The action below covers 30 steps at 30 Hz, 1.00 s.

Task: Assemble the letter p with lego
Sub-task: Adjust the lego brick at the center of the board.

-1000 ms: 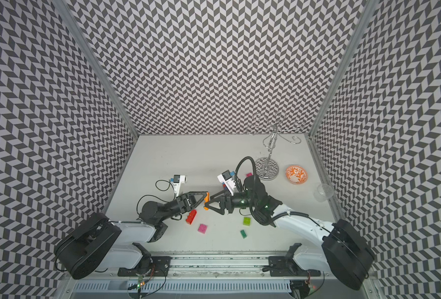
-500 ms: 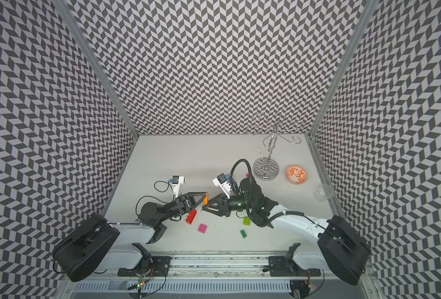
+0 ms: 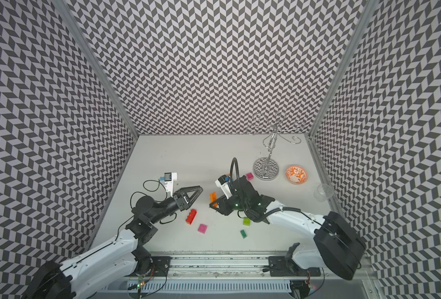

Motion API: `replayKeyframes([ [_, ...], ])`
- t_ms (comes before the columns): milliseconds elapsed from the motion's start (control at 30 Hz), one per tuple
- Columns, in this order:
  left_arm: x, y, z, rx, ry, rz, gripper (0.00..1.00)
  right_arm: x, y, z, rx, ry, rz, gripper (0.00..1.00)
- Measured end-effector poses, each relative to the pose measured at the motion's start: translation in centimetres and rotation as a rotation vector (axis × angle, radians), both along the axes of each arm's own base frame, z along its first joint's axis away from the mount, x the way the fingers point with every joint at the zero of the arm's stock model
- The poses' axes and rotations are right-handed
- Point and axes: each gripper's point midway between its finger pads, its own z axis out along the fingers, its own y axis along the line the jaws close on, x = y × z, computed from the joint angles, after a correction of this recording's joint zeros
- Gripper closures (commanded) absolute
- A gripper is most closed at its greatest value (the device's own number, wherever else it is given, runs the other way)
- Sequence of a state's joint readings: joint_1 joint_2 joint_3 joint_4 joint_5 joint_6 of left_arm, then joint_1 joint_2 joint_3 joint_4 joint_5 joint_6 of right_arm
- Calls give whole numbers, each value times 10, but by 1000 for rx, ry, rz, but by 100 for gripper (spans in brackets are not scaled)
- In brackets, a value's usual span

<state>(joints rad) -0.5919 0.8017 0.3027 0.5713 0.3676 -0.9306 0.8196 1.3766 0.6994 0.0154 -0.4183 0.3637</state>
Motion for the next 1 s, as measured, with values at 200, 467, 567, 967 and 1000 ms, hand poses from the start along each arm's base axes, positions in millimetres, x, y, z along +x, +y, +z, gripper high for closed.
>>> replayKeyframes([
  [200, 16, 33, -34, 198, 99, 182, 0, -6, -8, -62, -285, 14, -14, 70],
  [467, 14, 56, -92, 350, 262, 253, 0, 8, -8, -96, -521, -66, -18, 69],
  [567, 10, 62, -108, 380, 300, 262, 0, 15, -7, -100, -561, -98, -21, 66],
  [967, 9, 76, -126, 460, 338, 307, 0, 29, -12, -104, -665, -187, -46, 40],
  [1000, 9, 77, -127, 468, 341, 308, 0, 30, -13, -103, -668, -192, -50, 38],
])
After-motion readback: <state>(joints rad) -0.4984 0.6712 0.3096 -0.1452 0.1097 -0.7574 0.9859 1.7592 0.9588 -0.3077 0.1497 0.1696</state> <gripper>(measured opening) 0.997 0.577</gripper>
